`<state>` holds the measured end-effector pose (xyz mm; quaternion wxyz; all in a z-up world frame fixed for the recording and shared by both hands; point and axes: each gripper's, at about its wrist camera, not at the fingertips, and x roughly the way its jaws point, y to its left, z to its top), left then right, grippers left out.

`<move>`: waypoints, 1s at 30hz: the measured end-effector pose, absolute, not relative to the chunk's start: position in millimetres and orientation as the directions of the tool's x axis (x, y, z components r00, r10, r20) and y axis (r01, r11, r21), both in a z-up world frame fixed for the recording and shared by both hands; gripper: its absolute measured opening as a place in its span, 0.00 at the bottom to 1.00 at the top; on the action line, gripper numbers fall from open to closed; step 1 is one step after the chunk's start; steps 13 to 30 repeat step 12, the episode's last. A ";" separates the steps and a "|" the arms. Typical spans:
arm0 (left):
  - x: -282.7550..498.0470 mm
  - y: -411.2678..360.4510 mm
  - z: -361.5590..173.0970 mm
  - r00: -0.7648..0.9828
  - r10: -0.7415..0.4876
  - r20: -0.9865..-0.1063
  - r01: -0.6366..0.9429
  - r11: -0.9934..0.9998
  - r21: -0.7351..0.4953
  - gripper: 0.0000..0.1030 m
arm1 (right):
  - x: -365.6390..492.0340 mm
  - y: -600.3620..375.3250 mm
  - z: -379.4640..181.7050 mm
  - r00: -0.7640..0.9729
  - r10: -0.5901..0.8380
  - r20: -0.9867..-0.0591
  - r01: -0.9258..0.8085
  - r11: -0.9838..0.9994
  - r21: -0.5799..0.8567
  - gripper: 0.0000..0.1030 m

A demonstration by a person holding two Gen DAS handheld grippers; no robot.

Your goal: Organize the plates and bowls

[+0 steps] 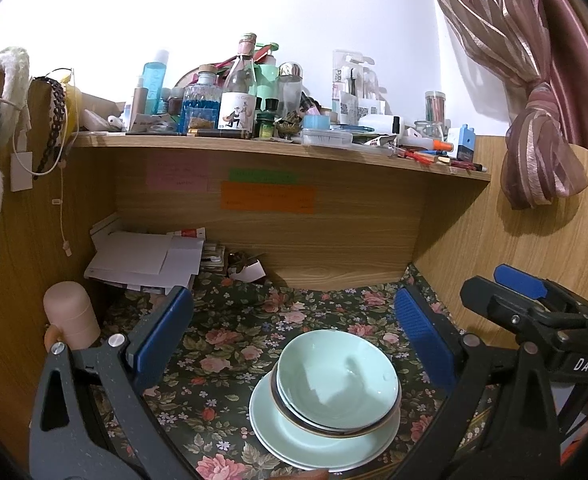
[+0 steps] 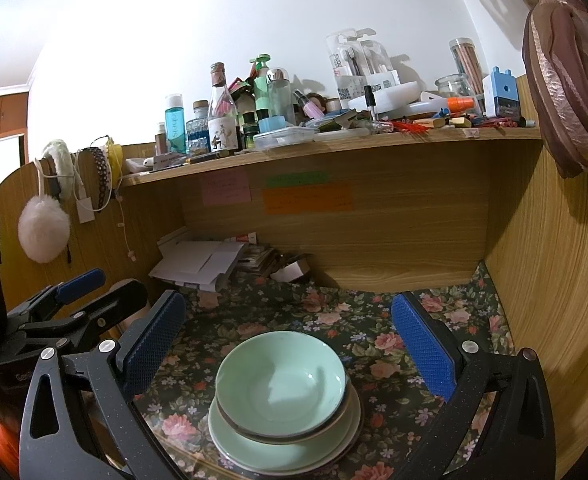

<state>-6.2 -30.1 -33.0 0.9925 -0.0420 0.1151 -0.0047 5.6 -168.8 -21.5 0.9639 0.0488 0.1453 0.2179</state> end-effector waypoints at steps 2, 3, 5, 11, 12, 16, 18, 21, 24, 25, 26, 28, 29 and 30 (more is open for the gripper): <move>-5.5 -30.1 -33.5 0.972 -0.024 -0.232 0.004 0.996 -0.086 0.99 | 5.5 -168.9 -22.1 0.864 0.432 -0.259 -0.404 0.901 0.157 1.00; -5.4 -30.6 -33.7 0.972 -0.025 -0.234 0.005 0.996 -0.086 0.99 | 5.3 -168.9 -22.2 0.864 0.431 -0.259 -0.403 0.902 0.157 1.00; -5.0 -31.6 -34.3 0.971 -0.024 -0.236 0.004 0.996 -0.086 0.99 | 6.0 -169.1 -22.1 0.863 0.434 -0.259 -0.405 0.901 0.159 1.00; -0.2 -30.5 -33.9 0.969 -0.026 -0.245 0.004 0.996 -0.090 0.99 | 6.7 -169.7 -23.8 0.865 0.427 -0.264 -0.397 0.903 0.163 1.00; 0.6 -30.7 -34.2 0.969 -0.028 -0.247 0.006 0.996 -0.091 0.99 | 7.0 -169.6 -24.0 0.866 0.425 -0.264 -0.395 0.904 0.162 1.00; 0.6 -30.7 -34.2 0.969 -0.028 -0.247 0.006 0.996 -0.091 0.99 | 7.0 -169.6 -24.0 0.866 0.425 -0.264 -0.395 0.904 0.162 1.00; 0.6 -30.7 -34.2 0.969 -0.028 -0.247 0.006 0.996 -0.091 0.99 | 7.0 -169.6 -24.0 0.866 0.425 -0.264 -0.395 0.904 0.162 1.00; 0.6 -30.7 -34.2 0.969 -0.028 -0.247 0.006 0.996 -0.091 0.99 | 7.0 -169.6 -24.0 0.866 0.425 -0.264 -0.395 0.904 0.162 1.00; 0.6 -30.7 -34.2 0.969 -0.028 -0.247 0.006 0.996 -0.091 0.99 | 7.0 -169.6 -24.0 0.866 0.425 -0.264 -0.395 0.904 0.162 1.00; 0.6 -30.7 -34.2 0.969 -0.028 -0.247 0.006 0.996 -0.091 0.99 | 7.0 -169.6 -24.0 0.866 0.425 -0.264 -0.395 0.904 0.162 1.00; 0.6 -30.7 -34.2 0.969 -0.028 -0.247 0.006 0.996 -0.091 0.99 | 7.0 -169.6 -24.0 0.866 0.425 -0.264 -0.395 0.904 0.162 1.00; 0.6 -30.7 -34.2 0.969 -0.028 -0.247 0.006 0.996 -0.091 0.99 | 7.0 -169.6 -24.0 0.866 0.425 -0.264 -0.395 0.904 0.162 1.00; 0.6 -30.7 -34.2 0.969 -0.028 -0.247 0.006 0.996 -0.091 0.99 | 7.0 -169.6 -24.0 0.866 0.425 -0.264 -0.395 0.904 0.162 1.00; 0.6 -30.7 -34.2 0.969 -0.028 -0.247 0.006 0.996 -0.091 0.99 | 7.0 -169.6 -24.0 0.866 0.425 -0.264 -0.395 0.904 0.162 1.00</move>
